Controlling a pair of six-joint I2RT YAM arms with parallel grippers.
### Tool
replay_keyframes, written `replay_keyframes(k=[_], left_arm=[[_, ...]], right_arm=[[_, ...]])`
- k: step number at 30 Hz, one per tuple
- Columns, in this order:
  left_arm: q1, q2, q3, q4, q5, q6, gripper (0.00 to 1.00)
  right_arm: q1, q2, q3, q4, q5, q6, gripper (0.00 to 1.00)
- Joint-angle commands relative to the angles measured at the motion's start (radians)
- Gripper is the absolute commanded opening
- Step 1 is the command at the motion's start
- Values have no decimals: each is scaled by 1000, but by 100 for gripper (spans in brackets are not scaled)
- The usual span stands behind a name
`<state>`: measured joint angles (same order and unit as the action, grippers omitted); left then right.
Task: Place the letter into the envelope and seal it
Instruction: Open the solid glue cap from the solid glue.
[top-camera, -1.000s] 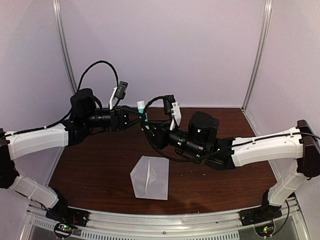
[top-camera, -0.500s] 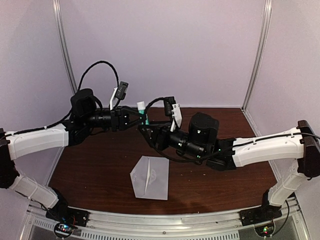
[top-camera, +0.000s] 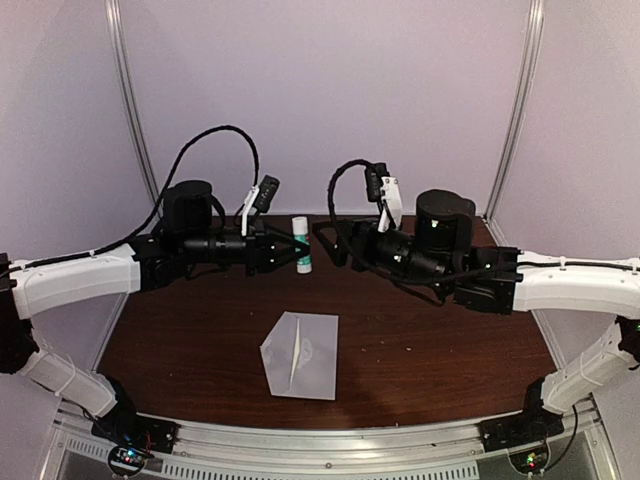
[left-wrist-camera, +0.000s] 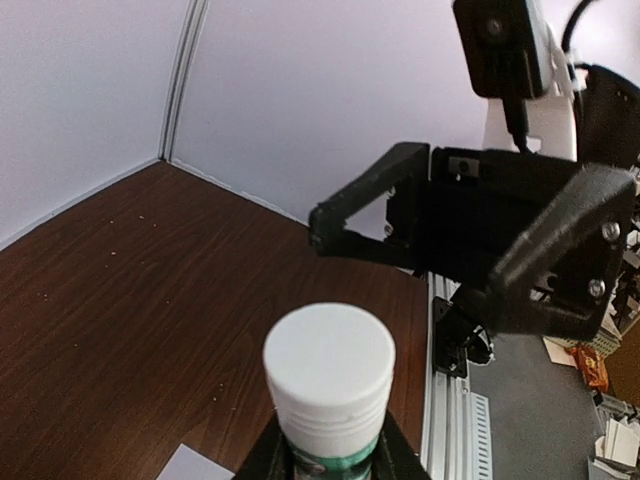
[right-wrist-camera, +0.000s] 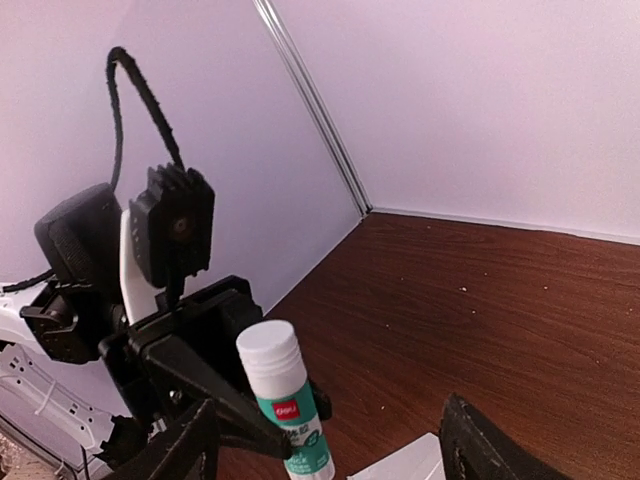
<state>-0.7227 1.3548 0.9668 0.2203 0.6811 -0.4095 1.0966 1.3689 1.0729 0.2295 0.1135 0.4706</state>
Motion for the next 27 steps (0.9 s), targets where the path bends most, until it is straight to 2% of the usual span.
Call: replay_keyframes(k=[1,6,13,27], left_arm=[[-81,36,87,-169,-179,185,0],[-131,75,117,-244,-255,236,0],[-141,91,126,-257,-249,241,0],[-161,95,128,-259,-210,255,0]], right_arm=[[-76,4,93,-291,-99,24,73],[-84,7,113,-336,-188,27,65],[-84,21,101,-273,-265,58,57],[-85,105,155,-286,-244,66,46]])
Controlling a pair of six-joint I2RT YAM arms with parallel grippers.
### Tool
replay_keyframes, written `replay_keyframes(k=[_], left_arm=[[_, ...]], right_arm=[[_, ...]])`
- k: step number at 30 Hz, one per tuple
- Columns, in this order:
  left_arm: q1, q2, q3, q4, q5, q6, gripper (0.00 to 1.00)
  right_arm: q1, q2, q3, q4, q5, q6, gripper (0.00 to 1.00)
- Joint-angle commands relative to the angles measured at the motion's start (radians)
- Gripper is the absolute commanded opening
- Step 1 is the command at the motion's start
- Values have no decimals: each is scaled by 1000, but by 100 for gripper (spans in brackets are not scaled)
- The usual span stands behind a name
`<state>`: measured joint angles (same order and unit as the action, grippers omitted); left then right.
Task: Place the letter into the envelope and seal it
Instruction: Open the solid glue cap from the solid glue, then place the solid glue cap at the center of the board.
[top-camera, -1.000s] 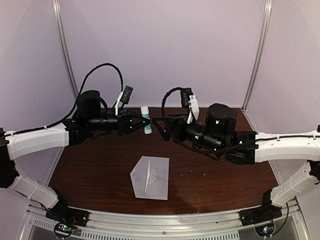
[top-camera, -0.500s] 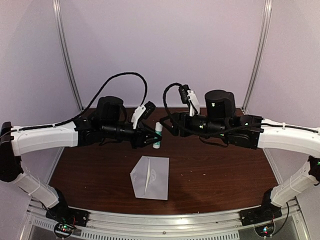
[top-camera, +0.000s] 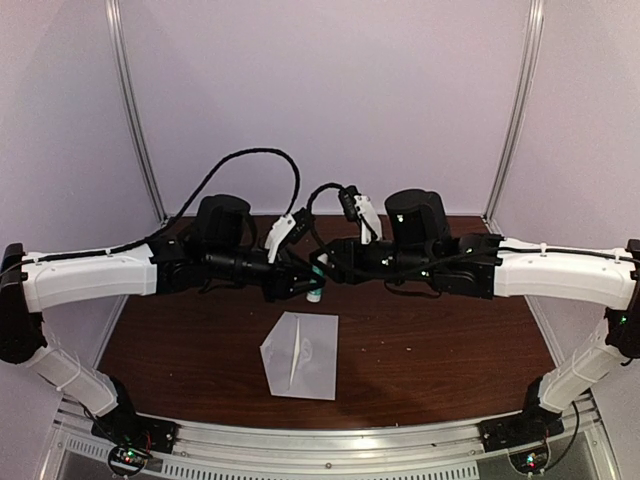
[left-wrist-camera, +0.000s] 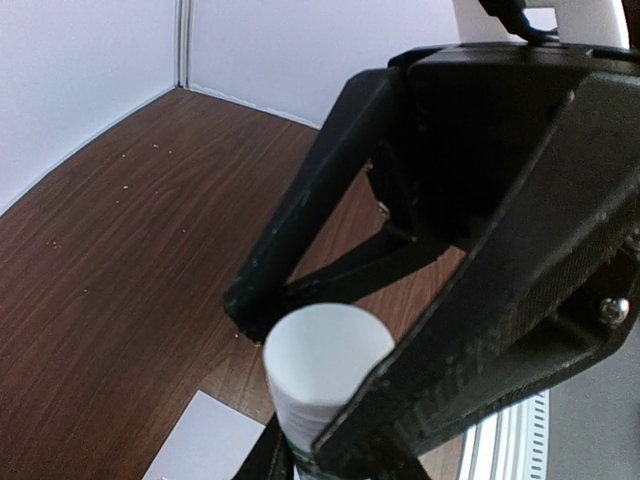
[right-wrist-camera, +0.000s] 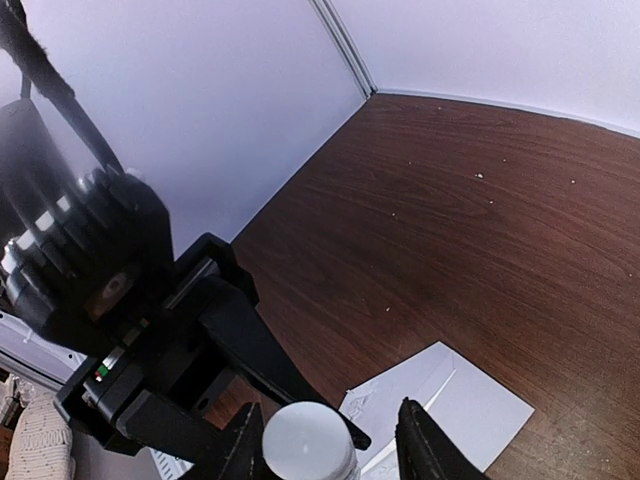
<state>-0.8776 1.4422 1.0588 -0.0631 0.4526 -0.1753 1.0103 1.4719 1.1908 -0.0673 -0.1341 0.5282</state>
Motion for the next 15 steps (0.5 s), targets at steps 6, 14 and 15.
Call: replay_keyframes(k=[6,14,15], left_arm=[[-9,12,39,19,19,24,0],[-8,14,42,15,6,21,11],[-9,15,43,15,8,20,16]], right_arm=[[1,5,35,21,-1,15,36],[2,-3,21,40,-10,25,15],[1,-7,14,51,-9,30,15]])
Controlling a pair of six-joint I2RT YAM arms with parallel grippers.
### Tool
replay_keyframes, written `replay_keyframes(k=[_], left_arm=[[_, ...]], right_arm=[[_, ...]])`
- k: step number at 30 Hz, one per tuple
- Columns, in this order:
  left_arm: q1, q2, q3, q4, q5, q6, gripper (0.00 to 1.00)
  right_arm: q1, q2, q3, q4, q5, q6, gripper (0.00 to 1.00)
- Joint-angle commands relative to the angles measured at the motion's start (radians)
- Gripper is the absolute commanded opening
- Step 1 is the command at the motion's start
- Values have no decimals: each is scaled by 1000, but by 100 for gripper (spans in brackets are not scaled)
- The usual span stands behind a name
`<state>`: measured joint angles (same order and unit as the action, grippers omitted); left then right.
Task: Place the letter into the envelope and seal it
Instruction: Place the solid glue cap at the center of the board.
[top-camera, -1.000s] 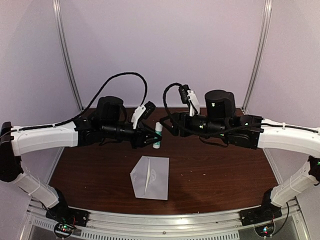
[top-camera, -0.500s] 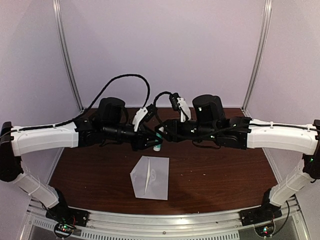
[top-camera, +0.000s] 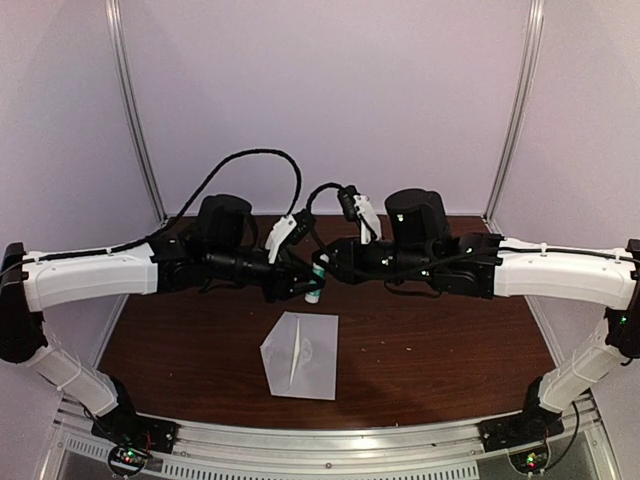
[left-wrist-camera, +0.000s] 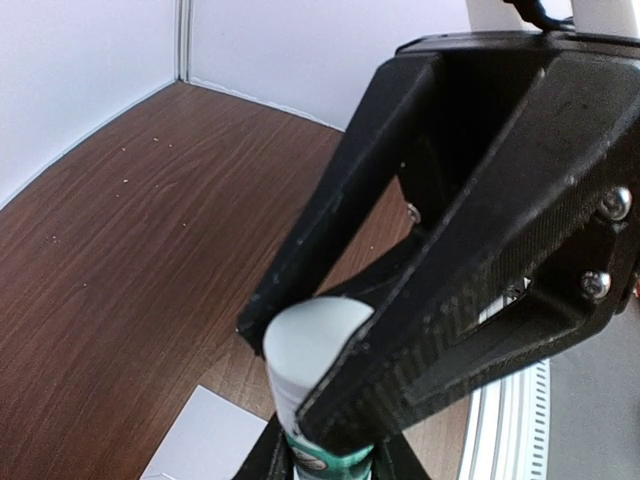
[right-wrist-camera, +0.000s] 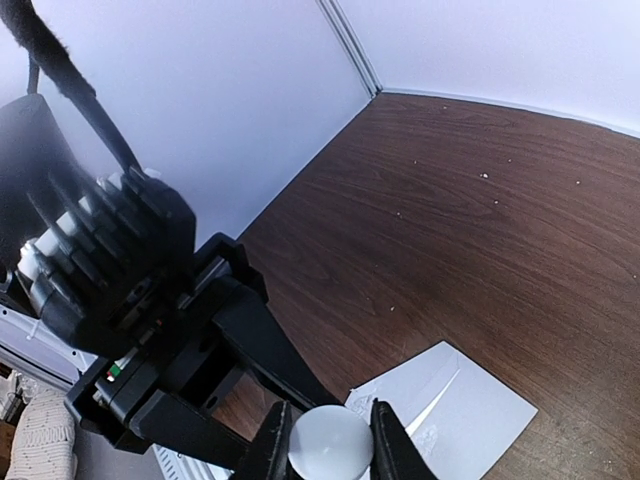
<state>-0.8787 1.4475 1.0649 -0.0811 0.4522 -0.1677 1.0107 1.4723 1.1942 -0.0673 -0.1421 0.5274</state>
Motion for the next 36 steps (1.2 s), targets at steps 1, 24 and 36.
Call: replay_keyframes(k=[1,24,36], left_arm=[[-8,11,37,33,10,13,21],[-8,28,43,26,15,11,9],[-9,42,47,13,-1,18,0]], right_arm=[[1,-13,5,62,-1,34,14],[-4,-50,-24,92,30,46,10],[-27,-93,-35,79,85,66,8]])
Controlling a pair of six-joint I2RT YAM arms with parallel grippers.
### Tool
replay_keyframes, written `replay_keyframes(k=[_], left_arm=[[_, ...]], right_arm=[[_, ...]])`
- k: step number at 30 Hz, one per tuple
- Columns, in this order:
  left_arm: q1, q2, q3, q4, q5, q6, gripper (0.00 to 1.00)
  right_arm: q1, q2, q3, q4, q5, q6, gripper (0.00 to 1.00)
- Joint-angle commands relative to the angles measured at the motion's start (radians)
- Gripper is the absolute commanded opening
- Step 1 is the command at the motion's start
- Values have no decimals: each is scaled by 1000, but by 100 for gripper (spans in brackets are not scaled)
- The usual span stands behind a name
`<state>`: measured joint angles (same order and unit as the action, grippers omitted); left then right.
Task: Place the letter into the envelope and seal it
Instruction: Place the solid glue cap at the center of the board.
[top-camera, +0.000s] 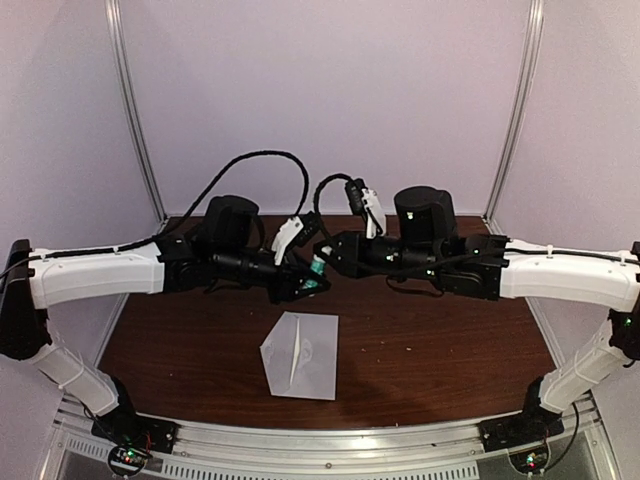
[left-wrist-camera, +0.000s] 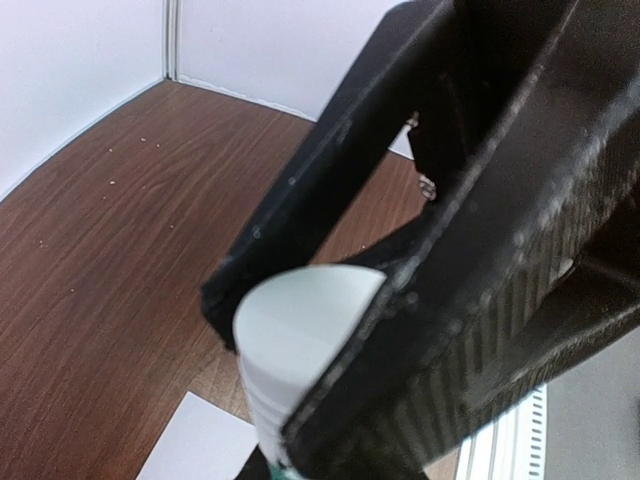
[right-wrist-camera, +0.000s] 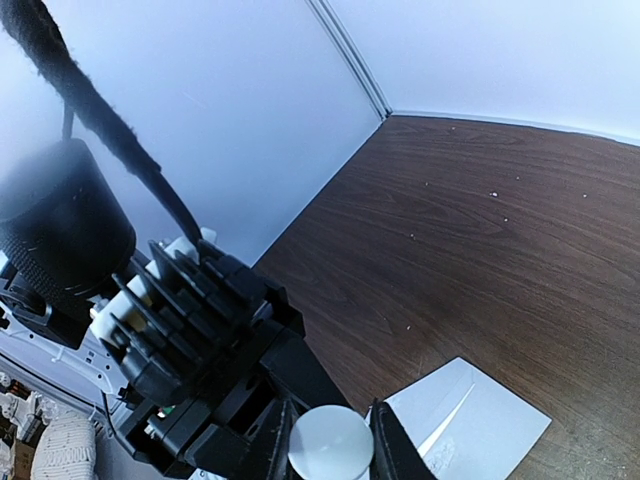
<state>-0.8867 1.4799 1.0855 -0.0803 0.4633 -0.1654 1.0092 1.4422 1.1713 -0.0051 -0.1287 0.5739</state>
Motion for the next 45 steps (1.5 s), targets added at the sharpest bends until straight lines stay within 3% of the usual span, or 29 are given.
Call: replay_keyframes(k=[1,27,31,35,38,45], left_arm=[[-1,13,29,7,-13,15,0],[-8,45,49,-26,-52,20,0],[-4,14,52,-34,-120,11,0],[61,-58,42,-26,-183,-6,0],[161,-112,35,-6,-153,-43,0],[319,-212,21,19,-158,-78,0]], right_arm=[[-29,-71,-15,16,78,21,8],[-60,-203,-61,-71,196,15,7],[-62,-234,-68,-140,273,7,7],[-81,-289,-128,-225,383,8,8],[-125,-331,-215,-271,444,31,9],[-297,-375,-486,-258,473,87,10]])
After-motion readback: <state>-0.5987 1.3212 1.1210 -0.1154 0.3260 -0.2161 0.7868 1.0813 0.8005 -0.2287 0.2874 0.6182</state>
